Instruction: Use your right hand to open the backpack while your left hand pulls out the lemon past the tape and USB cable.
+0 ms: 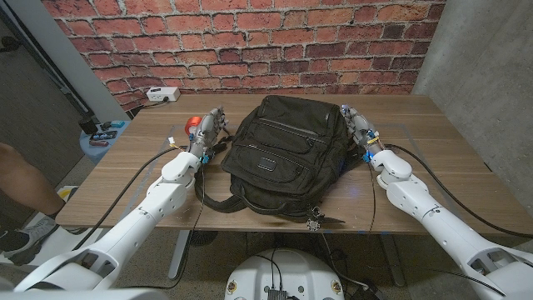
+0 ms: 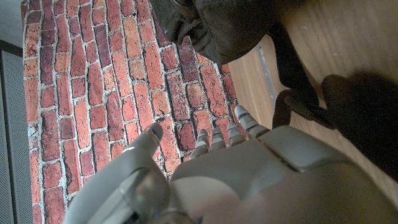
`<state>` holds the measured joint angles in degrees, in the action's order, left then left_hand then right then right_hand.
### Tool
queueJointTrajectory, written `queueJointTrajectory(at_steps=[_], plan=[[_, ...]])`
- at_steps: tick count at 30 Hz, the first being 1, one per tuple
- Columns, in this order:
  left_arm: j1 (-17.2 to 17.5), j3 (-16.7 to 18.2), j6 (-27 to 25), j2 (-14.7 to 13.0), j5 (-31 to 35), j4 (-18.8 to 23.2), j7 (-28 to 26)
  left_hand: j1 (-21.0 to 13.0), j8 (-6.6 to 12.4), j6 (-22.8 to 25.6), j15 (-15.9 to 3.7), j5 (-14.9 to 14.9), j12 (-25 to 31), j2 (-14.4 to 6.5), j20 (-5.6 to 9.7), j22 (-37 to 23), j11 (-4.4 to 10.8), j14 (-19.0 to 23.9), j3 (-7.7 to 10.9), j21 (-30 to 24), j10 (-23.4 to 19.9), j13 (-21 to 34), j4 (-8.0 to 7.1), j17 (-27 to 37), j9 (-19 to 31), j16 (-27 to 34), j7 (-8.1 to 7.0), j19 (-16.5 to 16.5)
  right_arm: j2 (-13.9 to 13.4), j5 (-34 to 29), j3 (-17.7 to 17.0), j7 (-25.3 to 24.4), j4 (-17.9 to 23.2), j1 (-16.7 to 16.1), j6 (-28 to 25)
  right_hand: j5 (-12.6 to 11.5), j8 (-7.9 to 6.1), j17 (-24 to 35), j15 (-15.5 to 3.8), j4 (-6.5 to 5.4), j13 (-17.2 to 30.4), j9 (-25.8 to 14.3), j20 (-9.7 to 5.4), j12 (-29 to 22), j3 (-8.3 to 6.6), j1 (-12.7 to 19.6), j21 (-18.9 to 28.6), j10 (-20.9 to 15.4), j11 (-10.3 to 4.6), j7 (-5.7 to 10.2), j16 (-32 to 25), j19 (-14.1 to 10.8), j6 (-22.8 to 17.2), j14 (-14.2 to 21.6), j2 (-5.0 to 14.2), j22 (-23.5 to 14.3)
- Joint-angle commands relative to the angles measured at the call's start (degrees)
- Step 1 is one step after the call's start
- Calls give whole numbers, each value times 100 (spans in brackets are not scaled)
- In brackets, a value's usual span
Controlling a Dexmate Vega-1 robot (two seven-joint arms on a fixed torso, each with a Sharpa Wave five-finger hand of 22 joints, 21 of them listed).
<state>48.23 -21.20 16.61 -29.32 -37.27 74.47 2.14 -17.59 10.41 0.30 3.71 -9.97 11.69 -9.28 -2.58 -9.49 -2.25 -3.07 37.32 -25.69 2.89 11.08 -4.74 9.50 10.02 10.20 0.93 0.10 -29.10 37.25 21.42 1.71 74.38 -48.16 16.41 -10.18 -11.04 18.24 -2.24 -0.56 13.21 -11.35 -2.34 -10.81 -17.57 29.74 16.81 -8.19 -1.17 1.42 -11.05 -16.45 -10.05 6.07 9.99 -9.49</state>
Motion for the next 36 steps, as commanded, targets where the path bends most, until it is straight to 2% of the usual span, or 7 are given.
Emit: queueJointTrajectory(at_steps=[1,7,14,36], plan=[[-23,-27,-32,-65,3,12,98,-98,50,41,66,-27,48,-43,-50,-29,-27,15,32,-20,25,10,18,20,24,36,47,35,-6,-35,21,-46,10,-2,-54,-31,-25,3,-203,21,20,-6,-394,-34,-44,88,15,-50,6,1,-34,-60,-34,49,4,-18],[-22,-21,-55,-100,-6,30,132,-112,48,48,69,-24,51,-51,-50,-29,-26,19,34,-6,10,7,45,19,24,34,62,44,-49,-61,10,-82,78,-29,-63,-27,-27,-7,-192,43,13,-5,-392,-35,-49,102,3,-47,6,2,-42,-66,-36,55,-5,-19],[-55,-25,-94,-136,-49,1,251,-119,48,66,68,-17,52,-56,-48,-30,-49,20,23,15,-2,5,71,22,24,33,72,52,-216,-158,-49,-231,373,-157,-89,-23,-29,-16,-197,60,7,-5,-391,-35,-53,111,-9,-41,2,1,-43,-72,-37,42,-8,-19],[-7,-18,-98,-248,-99,40,453,-141,41,93,74,-7,46,-78,-53,-31,-31,21,3,73,-10,0,134,27,26,32,87,70,-670,-329,-299,-776,1465,-904,-216,-10,-32,-43,-178,110,-16,-2,-376,-38,-63,131,-57,-21,8,-1,-63,-86,-36,30,-13,-21]])
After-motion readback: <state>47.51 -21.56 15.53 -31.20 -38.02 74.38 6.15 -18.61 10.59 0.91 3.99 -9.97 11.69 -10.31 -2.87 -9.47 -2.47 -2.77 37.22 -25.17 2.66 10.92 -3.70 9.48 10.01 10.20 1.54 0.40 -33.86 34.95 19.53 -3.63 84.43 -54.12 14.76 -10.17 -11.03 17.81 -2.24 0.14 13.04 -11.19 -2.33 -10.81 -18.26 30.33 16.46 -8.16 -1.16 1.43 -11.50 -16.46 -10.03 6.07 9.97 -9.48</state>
